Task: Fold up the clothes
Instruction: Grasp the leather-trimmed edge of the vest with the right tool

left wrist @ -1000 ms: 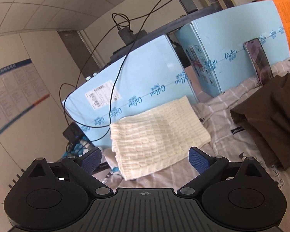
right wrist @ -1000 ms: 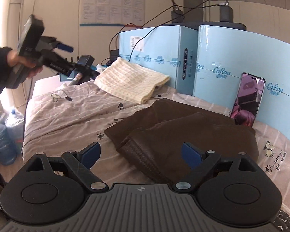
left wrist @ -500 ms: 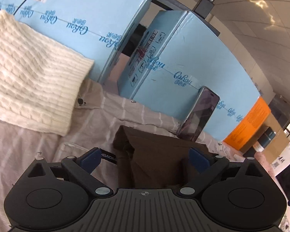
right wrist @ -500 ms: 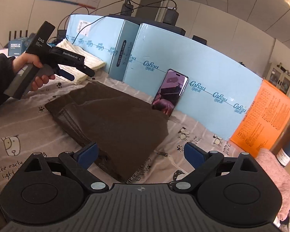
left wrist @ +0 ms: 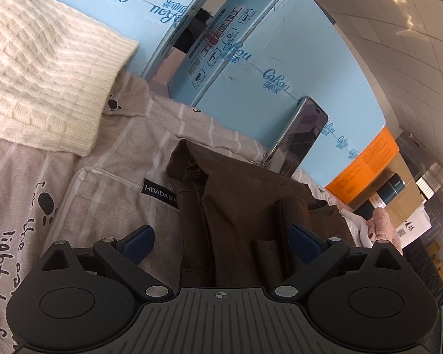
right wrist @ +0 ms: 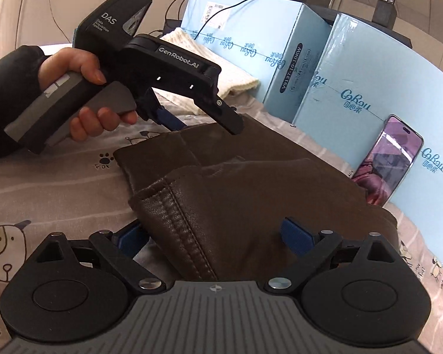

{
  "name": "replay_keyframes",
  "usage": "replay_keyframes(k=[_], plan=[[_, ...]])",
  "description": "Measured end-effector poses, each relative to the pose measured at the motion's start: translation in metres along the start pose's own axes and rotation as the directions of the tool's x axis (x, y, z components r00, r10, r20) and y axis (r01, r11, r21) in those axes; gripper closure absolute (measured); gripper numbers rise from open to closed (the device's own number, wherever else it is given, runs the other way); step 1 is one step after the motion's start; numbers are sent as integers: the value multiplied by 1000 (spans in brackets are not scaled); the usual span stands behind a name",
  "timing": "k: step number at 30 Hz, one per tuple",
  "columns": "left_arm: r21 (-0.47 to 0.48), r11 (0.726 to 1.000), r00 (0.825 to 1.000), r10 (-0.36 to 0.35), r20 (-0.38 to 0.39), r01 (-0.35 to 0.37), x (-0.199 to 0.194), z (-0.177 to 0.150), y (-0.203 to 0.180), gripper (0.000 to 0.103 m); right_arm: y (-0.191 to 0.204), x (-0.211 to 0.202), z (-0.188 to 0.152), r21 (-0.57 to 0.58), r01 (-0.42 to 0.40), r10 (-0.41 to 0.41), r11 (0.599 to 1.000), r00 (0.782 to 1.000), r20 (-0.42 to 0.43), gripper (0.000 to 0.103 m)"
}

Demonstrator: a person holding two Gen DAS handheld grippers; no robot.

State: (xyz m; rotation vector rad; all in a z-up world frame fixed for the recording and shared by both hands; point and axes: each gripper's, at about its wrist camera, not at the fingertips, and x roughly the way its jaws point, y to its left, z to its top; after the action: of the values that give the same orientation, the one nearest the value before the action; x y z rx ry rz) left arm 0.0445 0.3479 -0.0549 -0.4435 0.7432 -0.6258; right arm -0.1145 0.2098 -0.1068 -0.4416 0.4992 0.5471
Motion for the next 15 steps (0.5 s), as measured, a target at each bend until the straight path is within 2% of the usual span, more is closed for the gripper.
replay_keyframes(k=[4, 7, 9, 12, 13, 15], plan=[[-11, 1000, 1000, -1, 4, 1, 0, -1, 2, 4, -16, 10, -3, 102, -74, 70, 992, 997, 37, 10], [-17, 1000, 1000, -2, 7, 2, 0, -1, 3, 4, -29, 7, -6, 180, -128, 116, 975, 990, 77, 24], [-15, 1000, 1000, 0, 6, 0, 1, -1, 3, 4, -33, 4, -8, 219, -153, 133, 964, 986, 103, 28], [-8, 1000, 1000, 3, 5, -3, 2, -2, 3, 4, -40, 1, -10, 267, -181, 152, 947, 980, 128, 39], [-9, 1000, 1000, 3, 5, -3, 2, -2, 3, 4, -42, 0, -10, 281, -189, 157, 941, 978, 134, 45], [-11, 1000, 1000, 1, 5, 0, 1, -2, 3, 4, -46, -2, -12, 309, -206, 167, 929, 975, 147, 45]])
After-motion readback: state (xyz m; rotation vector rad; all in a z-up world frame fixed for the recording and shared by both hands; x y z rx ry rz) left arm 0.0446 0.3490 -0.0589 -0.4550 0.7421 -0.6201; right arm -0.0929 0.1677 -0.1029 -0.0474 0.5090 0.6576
